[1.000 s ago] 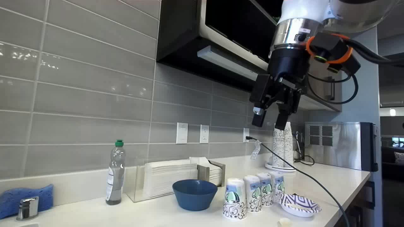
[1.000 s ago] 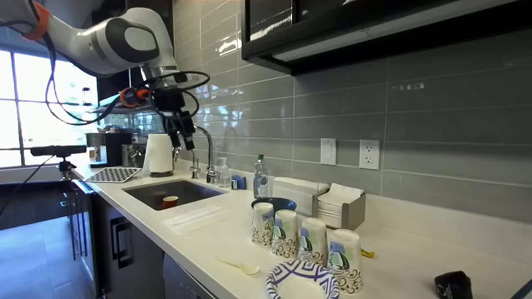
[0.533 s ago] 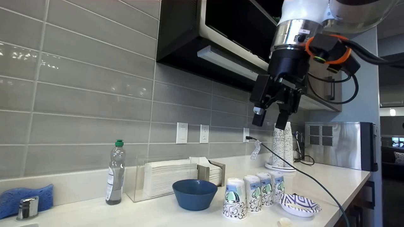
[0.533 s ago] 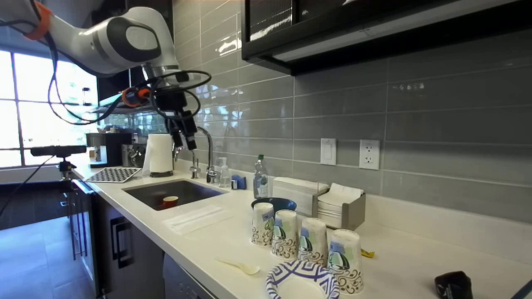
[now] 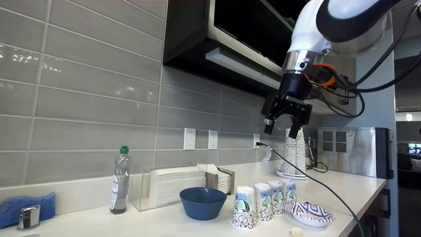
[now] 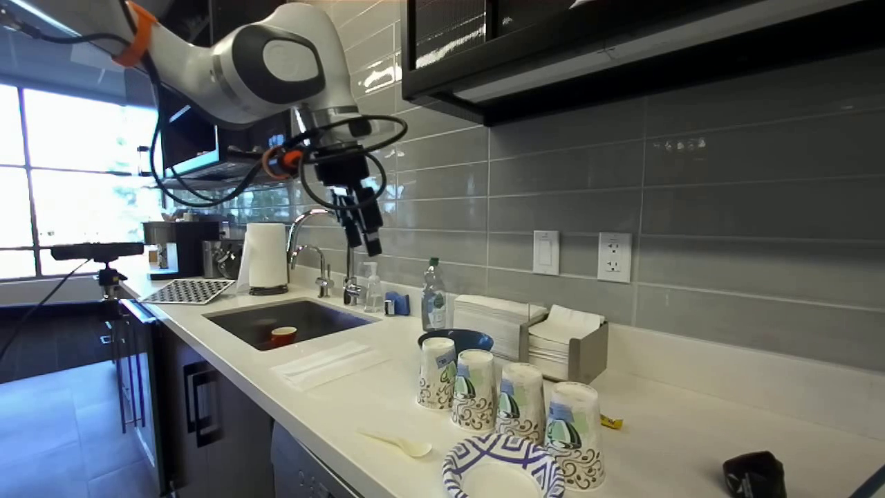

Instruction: Pick up the second paper cup from the left and put it on the two cups to the right, pick up the paper cup furthest to the left and put it on the paper cup above two paper cups

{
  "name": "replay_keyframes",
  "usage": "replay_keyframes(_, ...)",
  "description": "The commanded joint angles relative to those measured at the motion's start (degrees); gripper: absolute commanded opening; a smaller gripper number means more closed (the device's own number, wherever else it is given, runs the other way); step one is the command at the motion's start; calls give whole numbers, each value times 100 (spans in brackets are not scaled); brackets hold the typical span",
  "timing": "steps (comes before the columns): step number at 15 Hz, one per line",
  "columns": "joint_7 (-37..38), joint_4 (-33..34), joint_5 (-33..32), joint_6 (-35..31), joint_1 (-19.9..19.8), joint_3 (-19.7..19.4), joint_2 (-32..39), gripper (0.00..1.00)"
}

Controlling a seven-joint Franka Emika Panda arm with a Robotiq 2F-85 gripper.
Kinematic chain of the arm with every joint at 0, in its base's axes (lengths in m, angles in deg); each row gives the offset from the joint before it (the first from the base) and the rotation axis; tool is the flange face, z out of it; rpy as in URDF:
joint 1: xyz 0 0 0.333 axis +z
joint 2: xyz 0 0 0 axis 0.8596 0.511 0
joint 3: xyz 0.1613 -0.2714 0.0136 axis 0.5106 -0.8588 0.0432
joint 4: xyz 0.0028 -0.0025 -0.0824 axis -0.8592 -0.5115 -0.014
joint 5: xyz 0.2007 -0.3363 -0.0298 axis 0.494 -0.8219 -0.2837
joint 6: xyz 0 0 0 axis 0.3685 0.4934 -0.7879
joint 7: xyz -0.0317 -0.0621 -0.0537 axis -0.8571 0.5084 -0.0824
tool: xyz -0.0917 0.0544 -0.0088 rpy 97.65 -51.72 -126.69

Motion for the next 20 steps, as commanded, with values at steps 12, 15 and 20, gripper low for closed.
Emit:
replay_keyframes(12,96,136,-18,-543,-236,-490,1057,100)
replay_keyframes(15,131,176,39,-576,-284,-685,1277,100)
replay_keyframes(20,277,223,53,-800,-329,-915,1677,100)
